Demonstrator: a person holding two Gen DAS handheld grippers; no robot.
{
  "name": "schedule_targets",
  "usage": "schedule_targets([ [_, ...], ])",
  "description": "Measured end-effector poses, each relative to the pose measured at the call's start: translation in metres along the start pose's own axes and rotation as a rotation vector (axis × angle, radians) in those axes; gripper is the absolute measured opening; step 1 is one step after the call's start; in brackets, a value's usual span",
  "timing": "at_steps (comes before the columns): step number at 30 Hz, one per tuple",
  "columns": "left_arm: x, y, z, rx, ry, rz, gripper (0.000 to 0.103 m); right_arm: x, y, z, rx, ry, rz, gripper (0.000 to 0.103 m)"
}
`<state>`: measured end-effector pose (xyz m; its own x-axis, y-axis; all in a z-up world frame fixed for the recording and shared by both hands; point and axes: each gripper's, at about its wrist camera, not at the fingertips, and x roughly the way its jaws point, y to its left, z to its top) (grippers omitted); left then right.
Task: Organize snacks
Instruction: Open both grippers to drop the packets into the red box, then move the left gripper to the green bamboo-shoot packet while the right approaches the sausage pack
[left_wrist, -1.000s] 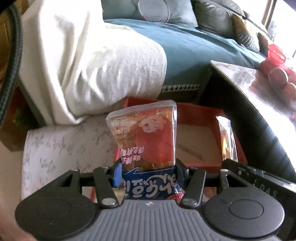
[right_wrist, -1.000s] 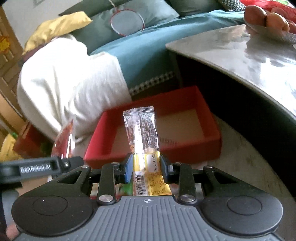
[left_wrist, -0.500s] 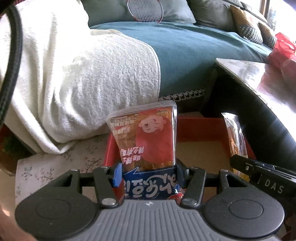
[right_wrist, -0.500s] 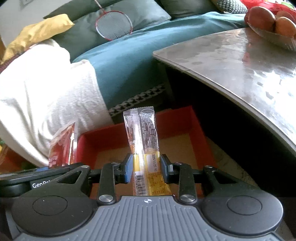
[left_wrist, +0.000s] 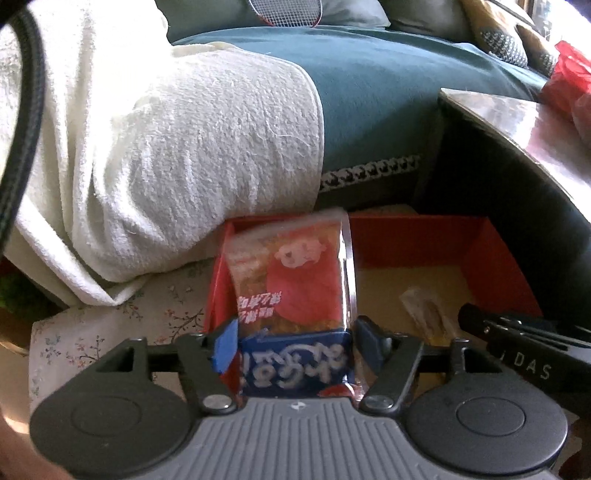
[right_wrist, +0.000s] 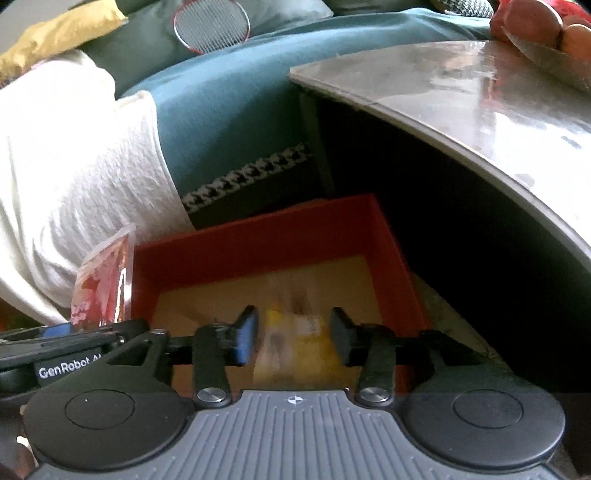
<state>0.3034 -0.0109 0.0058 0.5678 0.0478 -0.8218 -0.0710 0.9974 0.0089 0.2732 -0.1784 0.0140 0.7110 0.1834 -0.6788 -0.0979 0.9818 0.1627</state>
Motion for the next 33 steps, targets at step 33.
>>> schedule_targets([
  [33, -0.061, 0.052, -0.048, -0.086, 0.033, -0.001, 0.067, -0.050, 0.021, -0.035, -0.129, 0.003, -0.005, 0.070],
])
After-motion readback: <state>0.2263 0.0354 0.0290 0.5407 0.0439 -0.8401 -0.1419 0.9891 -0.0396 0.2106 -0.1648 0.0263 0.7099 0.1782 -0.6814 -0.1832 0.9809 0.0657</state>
